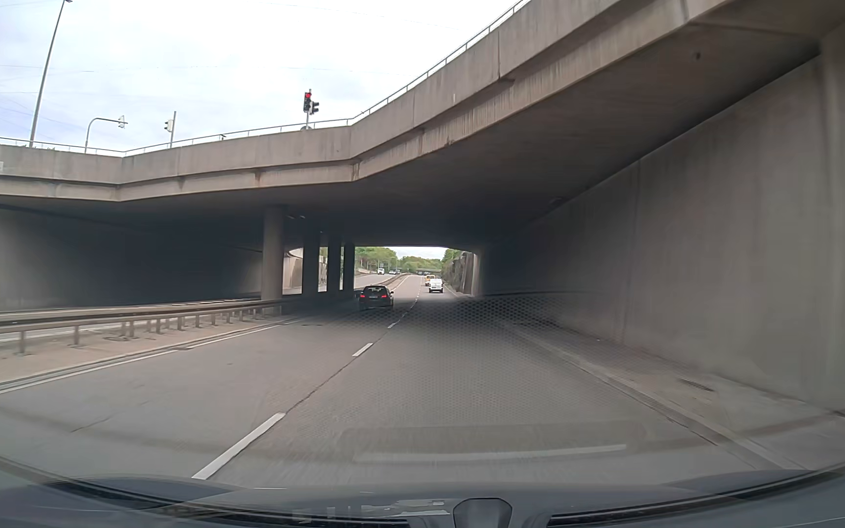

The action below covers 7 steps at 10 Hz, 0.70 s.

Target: Follow the waypoints while adhering to traffic rules and regulations

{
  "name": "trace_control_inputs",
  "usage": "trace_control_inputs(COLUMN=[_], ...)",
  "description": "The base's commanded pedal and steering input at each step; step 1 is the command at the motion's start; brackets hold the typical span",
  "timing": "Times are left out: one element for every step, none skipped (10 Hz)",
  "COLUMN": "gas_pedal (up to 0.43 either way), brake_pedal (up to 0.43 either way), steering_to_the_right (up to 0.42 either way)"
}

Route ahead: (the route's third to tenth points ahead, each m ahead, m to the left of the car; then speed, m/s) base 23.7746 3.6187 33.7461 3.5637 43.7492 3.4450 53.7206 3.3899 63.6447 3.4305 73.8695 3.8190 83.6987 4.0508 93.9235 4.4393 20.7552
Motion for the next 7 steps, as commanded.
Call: trace_control_inputs(gas_pedal=[0.087, 0.087, 0.098, 0.098, 0.098, 0.098, 0.098], brake_pedal=[0.000, 0.000, 0.000, 0.000, 0.000, 0.000, 0.000], steering_to_the_right=[-0.001, -0.001, -0.001, -0.001, -0.001, -0.001, -0.001])
